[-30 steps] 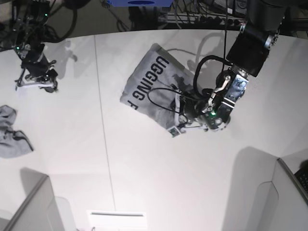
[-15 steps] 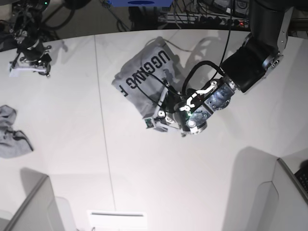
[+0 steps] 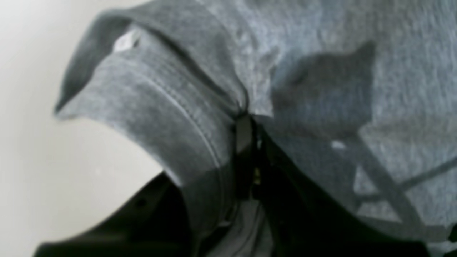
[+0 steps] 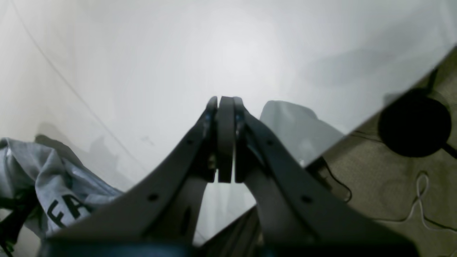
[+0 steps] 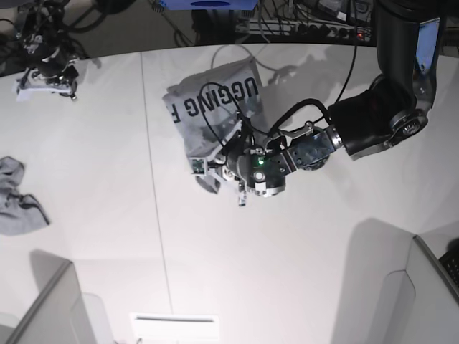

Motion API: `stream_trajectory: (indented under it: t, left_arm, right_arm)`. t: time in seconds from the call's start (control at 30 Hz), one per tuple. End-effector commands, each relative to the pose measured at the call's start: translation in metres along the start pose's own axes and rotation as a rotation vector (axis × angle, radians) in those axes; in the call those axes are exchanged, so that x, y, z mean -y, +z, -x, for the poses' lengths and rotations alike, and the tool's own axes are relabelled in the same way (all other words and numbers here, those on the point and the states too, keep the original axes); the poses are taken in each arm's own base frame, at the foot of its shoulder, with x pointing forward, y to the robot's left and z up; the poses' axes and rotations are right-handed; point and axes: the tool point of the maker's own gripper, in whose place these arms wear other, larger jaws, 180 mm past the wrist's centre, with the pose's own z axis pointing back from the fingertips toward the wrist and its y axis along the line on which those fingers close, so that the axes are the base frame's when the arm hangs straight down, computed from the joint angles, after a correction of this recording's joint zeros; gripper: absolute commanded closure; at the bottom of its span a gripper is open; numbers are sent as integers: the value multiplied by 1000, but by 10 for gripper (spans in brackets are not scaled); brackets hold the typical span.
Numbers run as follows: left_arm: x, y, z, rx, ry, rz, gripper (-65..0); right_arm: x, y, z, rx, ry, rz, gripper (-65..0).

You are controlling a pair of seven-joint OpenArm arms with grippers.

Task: Fold the T-shirt properly
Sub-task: 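Drag and rotate the folded bundle with the left gripper, then straighten the bundle's edge with the left gripper and release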

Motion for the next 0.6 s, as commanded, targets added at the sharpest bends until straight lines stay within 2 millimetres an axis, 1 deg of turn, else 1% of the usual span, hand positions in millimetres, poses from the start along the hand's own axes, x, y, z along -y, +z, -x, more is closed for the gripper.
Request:
stream_trajectory:
  t: [0.0,0.17,0.3,0.37,0.43,0.5,0.57]
  left_arm:
    - [-15,9,-12,34,-26,-31,0]
    - [-16,10,-16,24,-94,-40,0]
    - [-24,5,-3,-61,-236,-131,0]
    - [-16,-1,4,-97,-348,-122,0]
    - [-7,-5,6,-95,-439,-97,0]
    - [-2,-8,11,-102,-487,-83,0]
    - [-2,-9,13,-100,-478,-97,0]
  right_arm:
    - [-1,4,-8,28,17,-7,0]
    - [2,5,-3,20,9,1,0]
    - [2,5,-3,19,9,2,0]
    - [2,5,-1,14,8,2,0]
    - [2,5,2,9,-2,1,0]
    - [1,4,5,7,-13,-1,0]
    - [1,4,6,6,-15,-1,0]
